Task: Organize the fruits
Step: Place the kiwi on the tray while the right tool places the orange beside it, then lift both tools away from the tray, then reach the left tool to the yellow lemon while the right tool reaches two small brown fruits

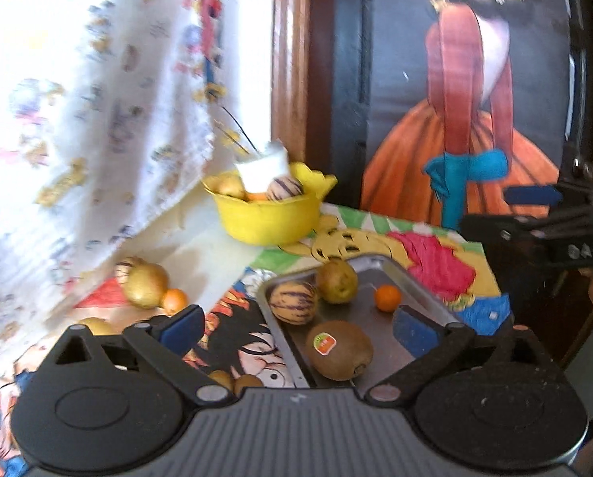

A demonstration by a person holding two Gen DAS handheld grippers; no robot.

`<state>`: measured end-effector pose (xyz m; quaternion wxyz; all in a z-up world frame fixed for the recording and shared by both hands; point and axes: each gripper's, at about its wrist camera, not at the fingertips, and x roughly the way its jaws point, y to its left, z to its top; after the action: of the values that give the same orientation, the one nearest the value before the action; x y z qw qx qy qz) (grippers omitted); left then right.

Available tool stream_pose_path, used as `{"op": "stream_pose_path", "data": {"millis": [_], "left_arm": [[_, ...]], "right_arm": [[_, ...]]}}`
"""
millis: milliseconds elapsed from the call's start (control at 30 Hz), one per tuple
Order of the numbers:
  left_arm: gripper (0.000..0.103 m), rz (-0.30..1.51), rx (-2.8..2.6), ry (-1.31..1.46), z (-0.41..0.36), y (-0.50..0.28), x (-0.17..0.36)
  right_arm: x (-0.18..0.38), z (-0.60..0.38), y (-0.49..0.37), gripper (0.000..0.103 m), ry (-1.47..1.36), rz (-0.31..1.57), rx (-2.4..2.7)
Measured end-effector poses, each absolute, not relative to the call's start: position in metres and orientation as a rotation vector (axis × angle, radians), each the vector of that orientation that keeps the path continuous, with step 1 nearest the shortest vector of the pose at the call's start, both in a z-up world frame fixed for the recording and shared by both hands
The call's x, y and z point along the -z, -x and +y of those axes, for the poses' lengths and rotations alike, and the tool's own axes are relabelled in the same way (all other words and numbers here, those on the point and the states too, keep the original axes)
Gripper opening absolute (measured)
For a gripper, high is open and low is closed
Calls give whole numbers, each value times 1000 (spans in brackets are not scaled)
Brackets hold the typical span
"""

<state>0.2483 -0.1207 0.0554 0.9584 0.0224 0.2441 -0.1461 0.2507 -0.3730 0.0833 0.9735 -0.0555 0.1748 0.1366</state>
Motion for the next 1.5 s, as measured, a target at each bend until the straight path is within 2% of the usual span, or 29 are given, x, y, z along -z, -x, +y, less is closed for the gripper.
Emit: {"op": "stream_pose_path", "data": {"millis": [100,433,800,967,1133,1500], "left_arm": [[103,475,262,-18,-110,-233,-68],[103,477,177,54,-70,-186,-88],[103,562,114,12,-2,-146,-77],[103,618,94,23,24,-130,-61],[103,656,97,-16,42,-125,-54],[103,638,73,-61,73,-132,-63]], "right_arm": [[-95,-369,-228,102,110,332,-274],[-115,-340,-153,102,70,358,-272],[-96,-298,-84,102,32,419,-306],[-82,-281,-74,102,-30,476,-317],[-78,-252,-71,102,58,522,-361],[-82,-204,-95,102,132,534,-498]]}}
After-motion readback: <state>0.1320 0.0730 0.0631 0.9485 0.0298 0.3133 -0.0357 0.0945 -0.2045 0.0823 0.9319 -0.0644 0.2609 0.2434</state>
